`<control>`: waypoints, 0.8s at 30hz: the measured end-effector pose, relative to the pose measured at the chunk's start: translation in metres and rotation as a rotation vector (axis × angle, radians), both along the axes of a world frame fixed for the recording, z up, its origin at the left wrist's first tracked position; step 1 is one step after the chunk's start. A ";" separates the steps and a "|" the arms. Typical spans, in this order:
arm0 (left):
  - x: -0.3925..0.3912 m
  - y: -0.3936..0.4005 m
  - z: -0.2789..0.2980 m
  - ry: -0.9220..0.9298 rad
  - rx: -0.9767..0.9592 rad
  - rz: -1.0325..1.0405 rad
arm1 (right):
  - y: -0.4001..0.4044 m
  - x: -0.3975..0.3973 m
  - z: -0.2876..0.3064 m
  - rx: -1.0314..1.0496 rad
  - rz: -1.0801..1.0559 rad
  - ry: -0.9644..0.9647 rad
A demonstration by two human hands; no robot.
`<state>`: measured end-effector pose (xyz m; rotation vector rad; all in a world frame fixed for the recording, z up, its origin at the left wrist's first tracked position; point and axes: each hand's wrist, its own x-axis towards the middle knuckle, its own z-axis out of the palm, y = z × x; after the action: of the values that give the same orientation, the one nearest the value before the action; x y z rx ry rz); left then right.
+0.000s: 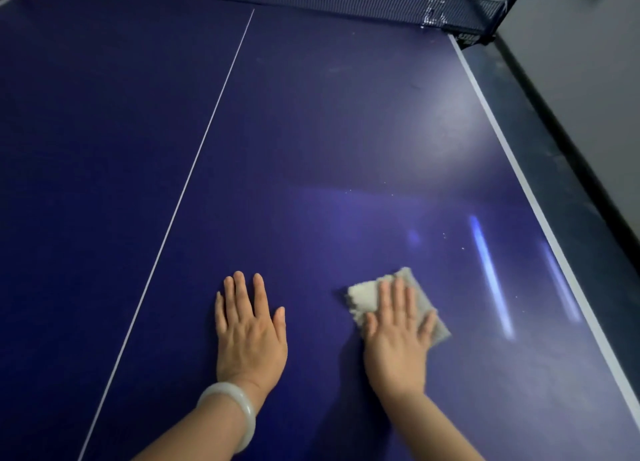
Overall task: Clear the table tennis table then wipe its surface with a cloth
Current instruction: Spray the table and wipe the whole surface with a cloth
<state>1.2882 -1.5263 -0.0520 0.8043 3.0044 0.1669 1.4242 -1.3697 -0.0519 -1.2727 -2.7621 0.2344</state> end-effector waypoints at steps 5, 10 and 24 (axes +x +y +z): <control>-0.002 0.002 0.001 -0.015 -0.003 -0.003 | 0.005 -0.074 0.000 -0.028 0.500 -0.058; -0.001 0.002 0.002 -0.012 -0.013 -0.009 | 0.125 -0.086 0.004 -0.096 0.226 -0.118; -0.002 0.002 0.004 -0.043 -0.013 -0.015 | 0.022 -0.076 0.001 -0.038 0.233 -0.090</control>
<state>1.2866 -1.5246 -0.0477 0.8119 2.9554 0.1613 1.3481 -1.3479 -0.0511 -0.9904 -2.9963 0.2532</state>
